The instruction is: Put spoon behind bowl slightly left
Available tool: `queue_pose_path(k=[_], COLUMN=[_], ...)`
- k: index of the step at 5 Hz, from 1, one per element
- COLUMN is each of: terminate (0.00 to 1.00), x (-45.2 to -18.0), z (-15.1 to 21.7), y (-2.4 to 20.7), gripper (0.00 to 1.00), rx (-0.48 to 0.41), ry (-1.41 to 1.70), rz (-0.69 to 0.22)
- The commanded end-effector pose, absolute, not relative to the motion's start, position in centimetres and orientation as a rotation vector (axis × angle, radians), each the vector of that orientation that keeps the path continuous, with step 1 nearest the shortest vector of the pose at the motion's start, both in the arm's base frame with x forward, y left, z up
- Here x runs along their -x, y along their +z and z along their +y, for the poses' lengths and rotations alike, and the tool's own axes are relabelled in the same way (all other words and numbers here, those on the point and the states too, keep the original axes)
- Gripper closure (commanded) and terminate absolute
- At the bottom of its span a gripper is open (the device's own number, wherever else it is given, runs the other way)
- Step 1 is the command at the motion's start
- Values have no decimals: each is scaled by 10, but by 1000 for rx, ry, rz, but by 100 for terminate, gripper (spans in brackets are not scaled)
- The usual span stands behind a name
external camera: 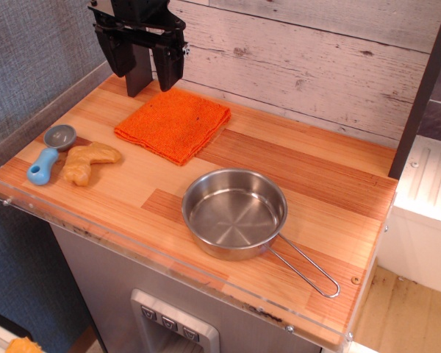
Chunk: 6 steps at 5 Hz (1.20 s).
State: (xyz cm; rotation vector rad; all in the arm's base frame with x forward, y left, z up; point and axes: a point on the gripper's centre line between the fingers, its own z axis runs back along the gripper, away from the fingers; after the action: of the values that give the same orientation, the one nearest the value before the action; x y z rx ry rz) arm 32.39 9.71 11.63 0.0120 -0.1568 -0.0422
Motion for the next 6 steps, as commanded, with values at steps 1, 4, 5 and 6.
queue_pose_path(k=[1, 4, 5, 6], terminate=[0, 0, 0, 0], x=[-324, -243, -229, -219], z=[97, 177, 192, 202], y=[116, 140, 127, 115], gripper=[0, 0, 0, 0], rx=[-12, 11, -44, -90], ry=[-42, 44, 35, 30], rz=[-157, -241, -227, -224])
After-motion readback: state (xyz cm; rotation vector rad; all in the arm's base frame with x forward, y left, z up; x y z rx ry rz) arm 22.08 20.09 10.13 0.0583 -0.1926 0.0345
